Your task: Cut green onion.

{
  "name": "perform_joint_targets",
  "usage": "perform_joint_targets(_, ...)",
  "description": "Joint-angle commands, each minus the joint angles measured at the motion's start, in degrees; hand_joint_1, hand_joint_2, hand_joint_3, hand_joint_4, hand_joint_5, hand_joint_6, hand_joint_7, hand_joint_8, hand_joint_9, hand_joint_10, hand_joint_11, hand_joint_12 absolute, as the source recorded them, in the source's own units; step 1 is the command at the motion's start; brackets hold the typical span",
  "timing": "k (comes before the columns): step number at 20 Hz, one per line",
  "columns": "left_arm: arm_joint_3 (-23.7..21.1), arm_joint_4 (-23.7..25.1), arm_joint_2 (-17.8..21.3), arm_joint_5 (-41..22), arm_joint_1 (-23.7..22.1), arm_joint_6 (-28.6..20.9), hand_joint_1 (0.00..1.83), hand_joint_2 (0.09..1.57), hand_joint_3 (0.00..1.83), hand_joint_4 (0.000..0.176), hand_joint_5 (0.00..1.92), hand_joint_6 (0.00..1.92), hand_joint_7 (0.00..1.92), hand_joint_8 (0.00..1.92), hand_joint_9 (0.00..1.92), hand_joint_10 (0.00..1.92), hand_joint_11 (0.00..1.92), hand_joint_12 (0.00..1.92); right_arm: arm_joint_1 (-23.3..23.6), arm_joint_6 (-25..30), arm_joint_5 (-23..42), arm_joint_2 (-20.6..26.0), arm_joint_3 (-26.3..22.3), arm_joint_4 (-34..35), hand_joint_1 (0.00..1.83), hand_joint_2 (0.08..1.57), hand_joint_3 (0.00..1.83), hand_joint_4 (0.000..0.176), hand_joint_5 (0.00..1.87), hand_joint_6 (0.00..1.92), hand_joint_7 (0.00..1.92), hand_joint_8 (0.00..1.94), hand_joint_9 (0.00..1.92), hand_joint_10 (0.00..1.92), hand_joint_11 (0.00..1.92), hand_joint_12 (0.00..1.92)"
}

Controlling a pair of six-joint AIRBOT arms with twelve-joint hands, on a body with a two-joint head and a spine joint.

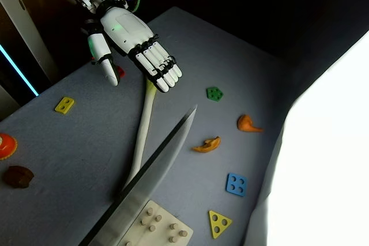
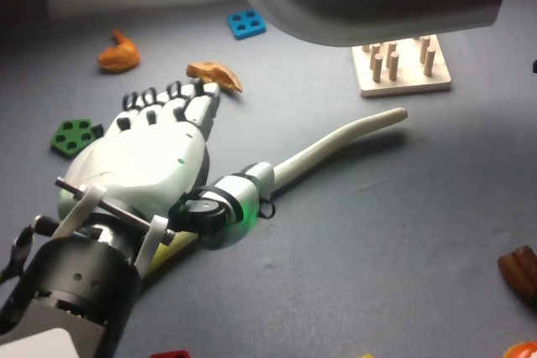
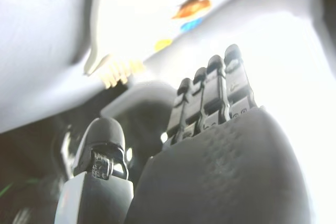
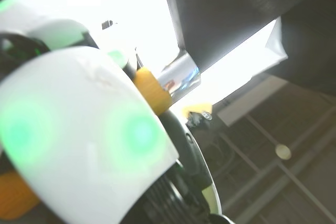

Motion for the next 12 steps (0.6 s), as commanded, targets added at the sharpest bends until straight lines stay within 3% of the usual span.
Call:
perform_joint_targets(1, 0.3, 6.06, 0.6, -0.3, -0.74, 0.32, 0.23, 1.36, 0.0, 0.0, 0.0, 0.0, 0.0, 0.0, 0.0, 0.0, 0.0, 0.0, 0.23, 1.17, 7.18, 0.04, 1.17, -0.18, 1.55, 0.95, 0.52, 0.176, 1.48, 1.92, 1.56, 1.94, 1.62, 1.92, 1.72, 1.92)
perform_joint_targets(8, 3.06, 8.92, 3.86, -14.28, -3.69, 4.99, 0.17, 1.37, 0.0, 0.0, 0.0, 0.0, 0.01, 0.0, 0.0, 0.0, 0.0, 0.0, -0.86, 3.98, 6.93, -5.04, 9.07, -1.03, 1.57, 0.95, 0.5, 0.176, 1.47, 1.92, 1.55, 1.94, 1.63, 1.92, 1.73, 1.92)
perform_joint_targets(10, 4.06, 8.43, 4.64, -17.3, -5.05, 6.82, 0.2, 1.36, 0.0, 0.0, 0.0, 0.0, 0.02, 0.01, 0.0, 0.0, 0.0, 0.0, -0.86, 4.57, 6.94, -6.0, 10.69, -1.05, 1.57, 0.95, 0.49, 0.176, 1.47, 1.92, 1.56, 1.94, 1.63, 1.92, 1.73, 1.92)
perform_joint_targets(12, 4.61, 7.24, 5.47, -19.45, -6.28, 9.18, 0.12, 1.37, 0.0, 0.0, 0.0, 0.0, 0.02, 0.0, 0.02, 0.01, 0.0, 0.0, -0.76, 5.11, 6.95, -6.55, 11.7, -1.05, 1.53, 0.96, 0.49, 0.176, 1.48, 1.92, 1.57, 1.94, 1.63, 1.92, 1.73, 1.92)
